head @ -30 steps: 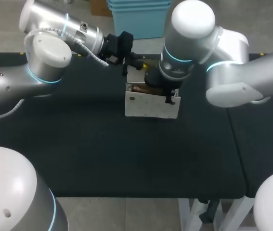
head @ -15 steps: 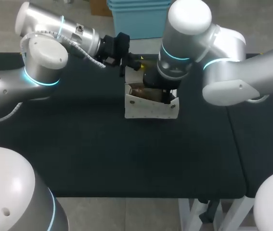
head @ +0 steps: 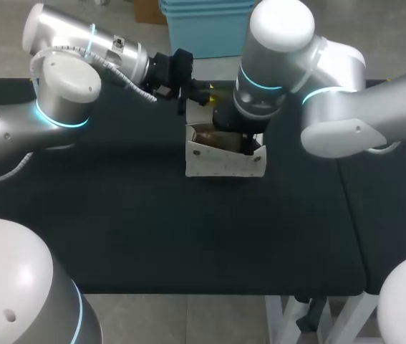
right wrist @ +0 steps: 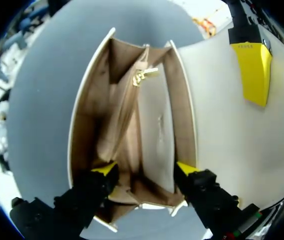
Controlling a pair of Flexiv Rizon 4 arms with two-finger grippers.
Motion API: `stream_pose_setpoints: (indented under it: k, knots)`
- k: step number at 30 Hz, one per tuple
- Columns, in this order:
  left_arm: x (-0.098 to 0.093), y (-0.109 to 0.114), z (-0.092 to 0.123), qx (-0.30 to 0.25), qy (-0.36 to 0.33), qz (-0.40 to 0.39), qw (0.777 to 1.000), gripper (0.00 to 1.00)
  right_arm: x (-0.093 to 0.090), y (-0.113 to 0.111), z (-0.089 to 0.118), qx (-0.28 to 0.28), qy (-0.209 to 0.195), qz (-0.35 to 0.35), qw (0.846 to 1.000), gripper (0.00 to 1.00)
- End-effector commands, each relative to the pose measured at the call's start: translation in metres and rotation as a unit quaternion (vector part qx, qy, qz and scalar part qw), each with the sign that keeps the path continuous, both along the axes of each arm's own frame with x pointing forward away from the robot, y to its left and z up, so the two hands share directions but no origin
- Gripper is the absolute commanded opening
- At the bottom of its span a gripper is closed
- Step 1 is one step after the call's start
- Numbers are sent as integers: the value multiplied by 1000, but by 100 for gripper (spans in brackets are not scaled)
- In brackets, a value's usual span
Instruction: Pick up the bag, open it, inspect its contents, close it, and place it on the opposite side
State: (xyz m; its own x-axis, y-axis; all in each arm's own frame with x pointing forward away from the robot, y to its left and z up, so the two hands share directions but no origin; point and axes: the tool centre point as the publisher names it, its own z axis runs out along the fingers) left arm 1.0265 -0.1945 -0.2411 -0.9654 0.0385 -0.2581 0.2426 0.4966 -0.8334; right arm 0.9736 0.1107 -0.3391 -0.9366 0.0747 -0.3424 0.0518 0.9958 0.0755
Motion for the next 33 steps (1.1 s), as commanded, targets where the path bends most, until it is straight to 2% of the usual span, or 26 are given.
stream_pose_setpoints:
  k: [1, 10, 15, 16, 17, 18, 19, 20, 23, 26, 28, 30, 33]
  knots:
    - [-2, -1, 3, -4, 0, -2, 1000, 0, 1, 1, -13, -4, 1, 0, 1000, 100]
    - [-2, 0, 3, -4, -1, -3, 1000, 0, 1, 2, -11, -4, -3, -1, 1000, 100]
    - [-3, -3, 2, -1, -2, -6, 1000, 0, 1, 2, 6, 4, -36, -5, 999, 100]
    - [-3, -3, 2, -1, -2, -6, 1000, 0, 0, 3, 11, 4, -44, -6, 999, 90]
    - [-3, -4, 2, -1, -3, -6, 1000, 0, 0, 3, 16, 3, -54, -8, 999, 70]
    - [-3, -4, 2, -1, -3, -7, 1000, 0, -1, 3, 21, 4, -61, -8, 998, 45]
    - [-3, -4, 3, -1, -3, -7, 1000, 0, -2, 3, 25, 4, -67, -8, 998, 33]
    - [-3, -4, 4, -1, -6, -6, 1000, 0, -3, 3, 31, 3, -75, -10, 997, 29]
    - [-4, -4, 7, 2, -10, 1, 1000, 0, -9, 3, 47, -2, -99, -12, 995, 27]
    - [-5, -4, 11, 3, -14, 7, 1000, 0, -19, 1, 63, -2, -123, -17, 992, 7]
    - [-5, -4, 13, 2, -14, 10, 1000, 0, -27, 0, 73, -4, -140, -18, 990, 0]
    - [-3, -4, 13, 0, -13, 13, 1000, 0, -35, -2, 81, -5, -154, -23, 988, 0]
    - [7, -5, 2, -5, -7, 19, 1000, 0, -49, -3, 85, -5, -165, -27, 986, 0]
